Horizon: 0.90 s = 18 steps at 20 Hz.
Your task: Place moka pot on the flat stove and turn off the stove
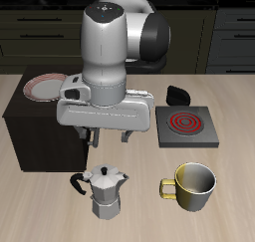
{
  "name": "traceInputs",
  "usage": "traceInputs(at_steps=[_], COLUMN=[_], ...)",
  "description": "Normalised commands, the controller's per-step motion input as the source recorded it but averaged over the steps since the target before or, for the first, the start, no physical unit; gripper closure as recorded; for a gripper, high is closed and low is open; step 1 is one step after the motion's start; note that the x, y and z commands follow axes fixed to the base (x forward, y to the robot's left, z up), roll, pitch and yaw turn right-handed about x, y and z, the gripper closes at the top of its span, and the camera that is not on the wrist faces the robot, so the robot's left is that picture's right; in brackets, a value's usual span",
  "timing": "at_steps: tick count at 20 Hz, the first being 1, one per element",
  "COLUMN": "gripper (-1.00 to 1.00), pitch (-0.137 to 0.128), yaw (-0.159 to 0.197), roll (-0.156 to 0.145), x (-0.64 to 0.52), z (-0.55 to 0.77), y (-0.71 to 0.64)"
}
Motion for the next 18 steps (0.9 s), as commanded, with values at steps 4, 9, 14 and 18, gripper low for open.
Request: traceInputs(at_steps=[4,9,14,18], gripper=[-1.00,-1.00,-1.00,-1.00], pitch=[-0.064,-0.005,-0.011,0.005], yaw=[-0.007,-0.011,0.006,-0.013], roll=[-0.060,-0.014,-0.007,-0.004], x=[-0.11,-0.03,0.00,0.04], z=[-0.06,-0.15,-0.25,-0.15], y=[-0.11,-0.11,0.07,0.01])
